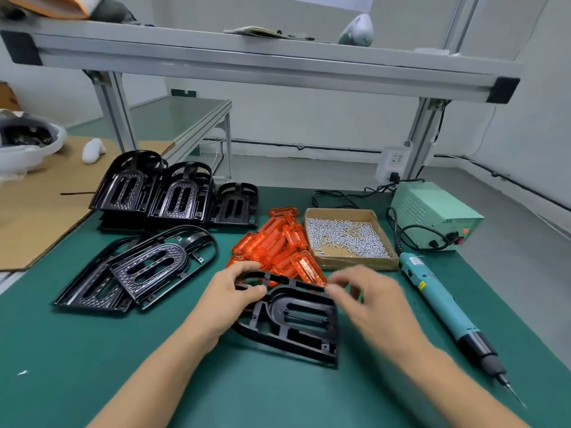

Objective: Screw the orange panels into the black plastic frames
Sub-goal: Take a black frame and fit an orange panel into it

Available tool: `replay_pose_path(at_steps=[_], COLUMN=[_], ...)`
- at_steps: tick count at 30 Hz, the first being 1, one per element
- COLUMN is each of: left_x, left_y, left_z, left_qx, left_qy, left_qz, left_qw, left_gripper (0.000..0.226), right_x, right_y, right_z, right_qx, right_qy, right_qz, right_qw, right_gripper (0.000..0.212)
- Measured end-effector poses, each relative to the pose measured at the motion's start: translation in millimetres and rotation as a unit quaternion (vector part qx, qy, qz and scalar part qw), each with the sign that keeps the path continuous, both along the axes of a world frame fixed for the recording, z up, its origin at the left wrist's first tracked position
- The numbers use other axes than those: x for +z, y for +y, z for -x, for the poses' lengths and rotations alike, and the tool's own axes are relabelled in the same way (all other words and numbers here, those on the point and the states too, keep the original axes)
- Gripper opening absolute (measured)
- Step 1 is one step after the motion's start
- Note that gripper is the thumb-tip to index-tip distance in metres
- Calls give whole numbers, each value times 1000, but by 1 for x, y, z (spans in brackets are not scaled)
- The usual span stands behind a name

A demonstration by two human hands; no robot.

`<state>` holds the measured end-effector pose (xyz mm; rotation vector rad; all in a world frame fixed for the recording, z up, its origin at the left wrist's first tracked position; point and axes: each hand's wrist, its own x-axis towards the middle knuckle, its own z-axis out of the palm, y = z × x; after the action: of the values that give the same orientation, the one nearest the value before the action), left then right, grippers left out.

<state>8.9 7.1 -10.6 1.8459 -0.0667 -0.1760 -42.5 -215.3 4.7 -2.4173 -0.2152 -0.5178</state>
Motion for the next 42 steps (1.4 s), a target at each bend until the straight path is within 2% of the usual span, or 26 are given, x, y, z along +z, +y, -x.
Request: replay_pose_path(at_steps=[2, 5, 8, 10, 13, 17, 19, 22, 25, 29, 31, 33, 35, 38, 42], left_x=[1, 1, -5, -9, -11, -4, 4, 22, 39, 47, 48, 48, 48, 49, 49], left_y=[3, 3, 5, 6, 5, 4, 2, -10, -26, -38, -38, -36, -34, -31, -29], left_z=[0, 1, 3, 6, 11, 12, 12, 14, 17, 21, 22, 23, 24, 26, 26], left_qx=[-14, -24, -14, -8, -5, 6, 21, 25, -11, -32, -33, -36, -45, -62, -63], left_qy=[3, 0, -23, -58, -116, -204, -231, -168, -103, -43, -19, 10, 39, 49, 52], left_qz=[-7, -22, -61, -102, -170, -233, -188, -24, 122, 221, 256, 289, 314, 320, 323], left_qw=[1000, 999, 998, 993, 979, 951, 954, 985, 987, 974, 966, 956, 948, 944, 943], left_gripper=[35, 35, 36, 35, 37, 34, 30, 27, 29, 28, 26, 24, 26, 36, 32], right_x=[5, 3, -3, -6, -7, 2, 13, 33, 46, 53, 57, 59, 59, 58, 57], right_y=[-9, -7, 5, 10, 9, 3, -1, -2, 2, 8, 9, 8, 6, 5, 4], right_z=[-26, -55, -68, -72, -70, -61, -55, -43, -31, -24, -21, -20, -20, -20, -20], right_qx=[-79, -116, -126, -129, -108, -61, -32, 22, 72, 95, 100, 109, 119, 128, 137], right_qy=[96, 212, 261, 263, 264, 235, 206, 204, 239, 270, 277, 279, 277, 281, 287], right_qz=[42, 81, 99, 91, 38, -148, -230, -310, -325, -329, -350, -372, -392, -406, -427], right_qw=[991, 967, 952, 952, 958, 959, 951, 928, 912, 900, 889, 879, 869, 860, 847], right_gripper=[14, 30, 43, 39, 27, 22, 21, 17, 13, 6, 8, 22, 28, 26, 25])
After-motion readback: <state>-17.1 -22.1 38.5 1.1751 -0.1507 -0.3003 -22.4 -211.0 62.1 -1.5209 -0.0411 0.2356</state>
